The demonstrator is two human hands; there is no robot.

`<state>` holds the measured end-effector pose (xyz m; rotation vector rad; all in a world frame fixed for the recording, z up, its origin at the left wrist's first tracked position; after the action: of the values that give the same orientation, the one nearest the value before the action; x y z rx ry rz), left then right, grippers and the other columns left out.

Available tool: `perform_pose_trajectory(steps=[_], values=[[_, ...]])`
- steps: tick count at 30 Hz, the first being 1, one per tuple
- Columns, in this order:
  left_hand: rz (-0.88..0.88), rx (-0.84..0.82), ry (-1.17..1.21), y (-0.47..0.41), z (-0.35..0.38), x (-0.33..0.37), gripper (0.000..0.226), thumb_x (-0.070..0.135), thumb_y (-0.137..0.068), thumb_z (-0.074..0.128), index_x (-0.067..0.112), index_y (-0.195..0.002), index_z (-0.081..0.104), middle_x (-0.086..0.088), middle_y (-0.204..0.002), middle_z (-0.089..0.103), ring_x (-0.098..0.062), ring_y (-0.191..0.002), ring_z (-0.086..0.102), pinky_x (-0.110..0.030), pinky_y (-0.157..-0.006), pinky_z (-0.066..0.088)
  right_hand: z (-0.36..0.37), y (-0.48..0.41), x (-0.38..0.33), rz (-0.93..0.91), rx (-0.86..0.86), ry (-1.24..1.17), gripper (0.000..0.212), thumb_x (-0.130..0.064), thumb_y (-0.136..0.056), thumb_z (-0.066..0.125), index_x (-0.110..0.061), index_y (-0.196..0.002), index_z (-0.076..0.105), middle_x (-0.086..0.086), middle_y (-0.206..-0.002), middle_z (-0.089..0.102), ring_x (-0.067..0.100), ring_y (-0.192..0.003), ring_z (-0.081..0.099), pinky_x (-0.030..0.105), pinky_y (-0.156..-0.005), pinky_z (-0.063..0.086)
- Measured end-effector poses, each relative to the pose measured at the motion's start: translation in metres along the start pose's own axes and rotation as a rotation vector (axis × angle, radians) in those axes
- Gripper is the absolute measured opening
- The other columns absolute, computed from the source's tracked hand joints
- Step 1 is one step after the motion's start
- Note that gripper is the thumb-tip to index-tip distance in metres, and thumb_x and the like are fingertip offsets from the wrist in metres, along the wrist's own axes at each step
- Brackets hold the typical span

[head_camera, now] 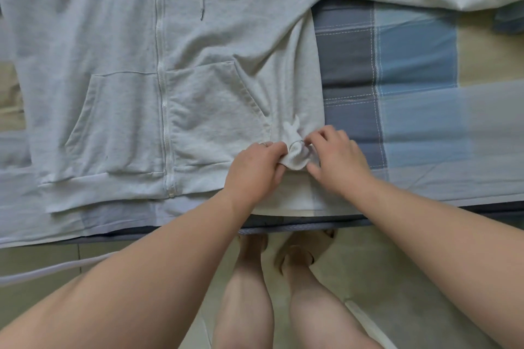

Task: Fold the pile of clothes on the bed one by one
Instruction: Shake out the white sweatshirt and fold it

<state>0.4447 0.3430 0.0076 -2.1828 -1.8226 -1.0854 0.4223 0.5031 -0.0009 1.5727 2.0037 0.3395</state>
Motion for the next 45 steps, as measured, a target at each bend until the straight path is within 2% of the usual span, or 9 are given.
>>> perform_pose_trajectory(steps=[4,8,13,19,27,33,36,41,45], values=[[-0.034,-0.064,-0.214,0.008,0.010,-0.009,0.022,0.018,-0.089,0.061,0.019,-0.110,0.057,-0.002,-0.104,0.057,-0.030,-0.094,0.052,-0.036,-0.072,0.032,-0.005,-0.006,0.004,-0.009,0.081,0.007,0.015,-0.021,-0.091,0.059,-0.013,-0.103,0.056,0.008,-0.109,0.051,0.032,-0.096,0.049,0.038,-0.069,0.035],[-0.120,-0.099,-0.393,0.009,0.011,-0.016,0.038,0.005,-0.085,0.054,0.019,-0.120,0.050,-0.004,-0.116,0.054,-0.032,-0.102,0.049,-0.037,-0.078,0.032,-0.011,0.010,0.023,-0.061,0.117,-0.128,0.018,-0.003,-0.082,0.059,-0.011,-0.093,0.048,0.008,-0.094,0.048,0.032,-0.081,0.048,0.038,-0.059,0.034],[-0.149,-0.308,-0.328,0.010,0.015,-0.022,0.030,0.004,-0.091,0.046,0.019,-0.115,0.053,-0.004,-0.116,0.058,-0.030,-0.107,0.046,-0.037,-0.085,0.039,0.000,0.021,0.039,0.121,-0.180,0.002,0.018,-0.008,-0.090,0.049,-0.022,-0.097,0.040,0.003,-0.103,0.052,0.033,-0.091,0.053,0.040,-0.072,0.045],[-0.232,-0.288,-0.137,0.039,-0.019,-0.035,0.037,0.048,-0.095,0.056,0.027,-0.125,0.055,0.001,-0.130,0.053,-0.025,-0.121,0.047,-0.041,-0.098,0.038,-0.024,0.017,0.001,0.189,-0.183,0.047,0.033,-0.026,-0.092,0.050,-0.024,-0.125,0.051,0.002,-0.127,0.047,0.028,-0.117,0.045,0.039,-0.083,0.040],[-0.454,-0.129,-0.402,0.115,-0.079,-0.154,0.052,0.016,-0.085,0.059,0.024,-0.135,0.044,-0.005,-0.140,0.042,-0.032,-0.124,0.041,-0.042,-0.097,0.035,0.017,0.019,-0.115,-0.125,-0.233,0.101,0.062,-0.035,-0.092,0.061,-0.028,-0.149,0.036,-0.001,-0.148,0.037,0.025,-0.136,0.034,0.042,-0.108,0.034],[-0.222,-0.072,-0.576,0.153,-0.105,-0.240,0.070,0.006,-0.072,0.060,0.025,-0.137,0.042,-0.007,-0.140,0.044,-0.035,-0.123,0.043,-0.049,-0.097,0.033,0.077,0.001,-0.198,-0.152,-0.174,0.215,0.078,-0.036,-0.078,0.074,-0.027,-0.146,0.037,0.004,-0.155,0.028,0.031,-0.141,0.026,0.047,-0.110,0.029],[-0.253,-0.079,-0.600,0.179,-0.127,-0.281,0.071,0.002,-0.075,0.056,0.024,-0.141,0.038,-0.008,-0.142,0.039,-0.036,-0.124,0.040,-0.050,-0.097,0.033,0.090,-0.006,-0.221,-0.110,-0.017,0.286,0.062,-0.016,-0.067,0.079,-0.013,-0.125,0.056,0.014,-0.137,0.048,0.039,-0.123,0.045,0.050,-0.096,0.039],[-0.184,-0.075,-0.546,0.187,-0.150,-0.325,0.042,-0.011,-0.070,0.061,0.008,-0.107,0.053,-0.017,-0.102,0.054,-0.036,-0.083,0.049,-0.041,-0.060,0.035,0.078,-0.022,-0.229,-0.190,0.143,0.316,0.028,0.006,-0.064,0.072,-0.005,-0.088,0.061,0.013,-0.078,0.052,0.034,-0.068,0.048,0.040,-0.056,0.041],[-0.063,-0.151,-0.548,0.191,-0.148,-0.323,0.041,-0.010,-0.068,0.065,0.012,-0.100,0.051,-0.010,-0.092,0.052,-0.031,-0.078,0.046,-0.039,-0.059,0.032,0.074,-0.008,-0.223,-0.110,0.007,0.136,0.013,0.002,-0.077,0.065,-0.007,-0.084,0.059,0.006,-0.080,0.049,0.031,-0.068,0.046,0.041,-0.055,0.046]])
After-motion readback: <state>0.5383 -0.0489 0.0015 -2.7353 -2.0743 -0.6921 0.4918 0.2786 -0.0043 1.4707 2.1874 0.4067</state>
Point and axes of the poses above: each hand's wrist, its own y-axis away from the middle knuckle, its own z-axis out of the palm, x = y × z, the point moved 5 cm from there along -y, towards the middle knuckle
